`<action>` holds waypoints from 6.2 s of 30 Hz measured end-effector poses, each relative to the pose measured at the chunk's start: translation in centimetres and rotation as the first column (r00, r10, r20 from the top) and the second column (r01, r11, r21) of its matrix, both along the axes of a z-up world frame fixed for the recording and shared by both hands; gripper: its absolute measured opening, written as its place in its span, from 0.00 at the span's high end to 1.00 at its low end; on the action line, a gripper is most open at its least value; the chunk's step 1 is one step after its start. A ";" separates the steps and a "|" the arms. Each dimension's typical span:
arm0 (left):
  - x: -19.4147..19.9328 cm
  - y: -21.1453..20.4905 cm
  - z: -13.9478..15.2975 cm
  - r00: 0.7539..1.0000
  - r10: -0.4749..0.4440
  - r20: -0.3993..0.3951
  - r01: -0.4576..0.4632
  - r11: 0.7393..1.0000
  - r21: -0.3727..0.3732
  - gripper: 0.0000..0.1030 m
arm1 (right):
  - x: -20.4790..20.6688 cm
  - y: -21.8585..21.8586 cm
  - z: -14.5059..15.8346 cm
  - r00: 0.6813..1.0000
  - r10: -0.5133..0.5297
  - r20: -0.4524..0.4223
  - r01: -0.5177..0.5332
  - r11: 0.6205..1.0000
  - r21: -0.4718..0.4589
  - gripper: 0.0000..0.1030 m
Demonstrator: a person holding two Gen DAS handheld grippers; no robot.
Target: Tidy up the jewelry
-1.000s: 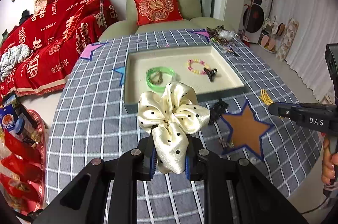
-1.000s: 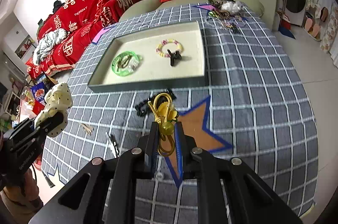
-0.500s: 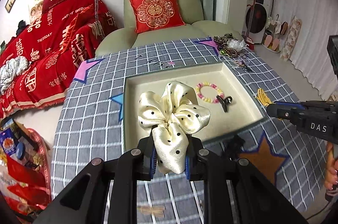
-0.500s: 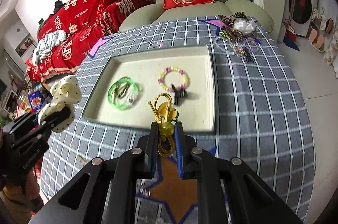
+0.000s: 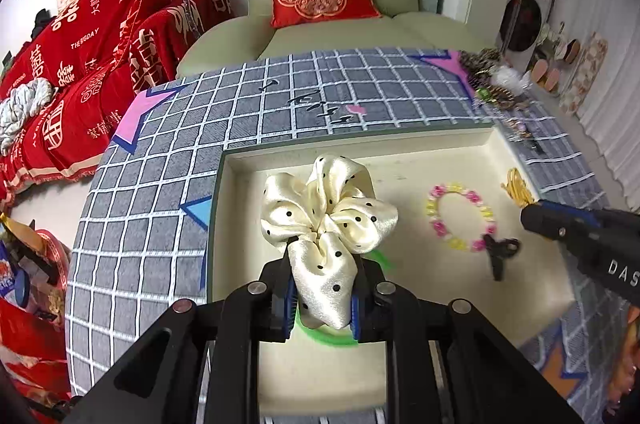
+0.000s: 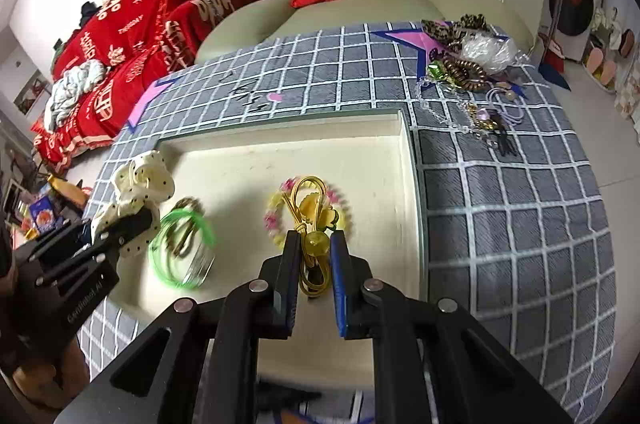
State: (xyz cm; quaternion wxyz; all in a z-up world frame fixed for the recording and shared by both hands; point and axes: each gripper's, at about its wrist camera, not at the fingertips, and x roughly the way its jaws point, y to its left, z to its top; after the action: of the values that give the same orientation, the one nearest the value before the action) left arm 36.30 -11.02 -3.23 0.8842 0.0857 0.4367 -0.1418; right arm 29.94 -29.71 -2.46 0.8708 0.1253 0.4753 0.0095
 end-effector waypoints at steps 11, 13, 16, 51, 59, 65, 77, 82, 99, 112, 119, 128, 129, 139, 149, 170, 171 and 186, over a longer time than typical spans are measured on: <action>2.6 -1.7 -2.4 1.000 -0.006 0.010 0.006 0.997 0.081 0.73 | 4.7 -0.2 -3.3 0.998 -0.017 -0.056 0.016 0.999 -0.030 0.84; 2.7 -1.8 -2.5 1.000 -0.006 0.016 0.004 0.996 0.089 0.73 | 4.9 -0.2 -4.0 0.998 -0.019 -0.068 0.017 0.999 -0.031 0.84; 2.8 -2.1 -2.9 1.000 -0.001 0.021 -0.001 0.995 0.104 0.73 | 4.9 -0.3 -4.5 0.997 -0.026 -0.067 0.024 0.999 -0.032 0.84; -5.9 1.9 2.8 0.997 0.042 0.057 -0.042 0.999 0.008 0.00 | -3.5 0.5 2.2 0.999 -0.014 0.033 0.013 1.000 0.021 0.16; -11.0 3.9 3.5 0.999 0.026 0.040 -0.025 0.999 -0.023 0.00 | -8.3 1.4 3.6 0.997 -0.002 0.073 -0.003 0.998 0.069 0.14; -15.0 5.4 3.5 0.998 0.040 0.055 -0.040 0.999 -0.002 0.00 | -11.8 2.4 3.7 0.996 0.002 0.094 -0.009 0.997 0.077 0.14; -22.0 10.1 0.8 0.997 0.068 -0.019 -0.069 0.997 -0.031 0.00 | -18.9 3.6 2.8 0.996 0.010 0.090 -0.017 0.997 0.073 0.13; -25.0 11.7 -1.2 0.993 0.100 -0.058 -0.103 0.993 -0.051 0.00 | -21.6 4.3 1.0 0.999 0.041 0.001 -0.041 0.998 0.046 0.13; -28.9 15.2 -4.0 0.976 0.183 -0.115 -0.193 0.977 -0.091 0.00 | -27.3 5.6 -4.7 0.992 0.040 -0.120 -0.042 0.999 -0.018 0.13; -26.4 14.7 -3.7 0.975 0.195 -0.110 -0.206 0.973 -0.102 0.00 | -26.4 6.1 -5.2 0.993 0.013 -0.113 -0.018 0.999 -0.046 0.13; -23.0 14.8 -3.8 0.965 0.224 -0.139 -0.241 0.963 -0.119 0.10 | -25.1 6.6 -5.5 0.994 0.020 -0.106 -0.028 0.997 -0.074 0.13; -19.6 13.7 -4.6 0.934 0.297 -0.201 -0.326 0.936 -0.132 0.32 | -23.8 7.3 -5.9 0.995 0.034 -0.092 -0.048 0.987 -0.153 0.14; -19.5 13.5 -4.6 0.932 0.305 -0.195 -0.333 0.934 -0.127 0.32 | -23.8 7.3 -6.0 0.995 0.034 -0.089 -0.048 0.986 -0.160 0.14; -17.6 10.3 -4.2 0.935 0.316 -0.160 -0.329 0.943 -0.058 0.63 | -23.8 8.1 -6.0 0.997 0.055 -0.045 -0.064 0.968 -0.243 0.34; -19.1 11.2 -4.3 0.976 0.182 -0.117 -0.196 0.974 -0.118 0.93 | -24.1 7.9 -5.7 0.997 0.068 -0.024 -0.072 0.970 -0.232 0.65; -20.1 13.5 -2.5 0.949 0.290 -0.126 -0.305 0.945 -0.122 0.93 | -25.2 6.1 -5.1 0.999 0.041 -0.017 -0.043 0.990 -0.132 0.65; -20.0 13.4 -2.6 0.948 0.292 -0.128 -0.307 0.944 -0.120 0.93 | -25.1 6.1 -5.1 0.999 0.042 -0.016 -0.044 0.991 -0.130 0.65; -19.2 13.3 -2.7 0.934 0.346 -0.091 -0.350 0.936 -0.036 0.92 | -24.8 6.1 -4.9 0.999 0.054 -0.004 -0.054 0.993 -0.108 0.65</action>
State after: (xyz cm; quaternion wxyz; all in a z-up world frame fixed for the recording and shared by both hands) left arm 17.11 2.30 -5.95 0.8783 -0.0217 0.4776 0.0024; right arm 5.10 -23.64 -7.39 0.8756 0.0650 0.4786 0.0072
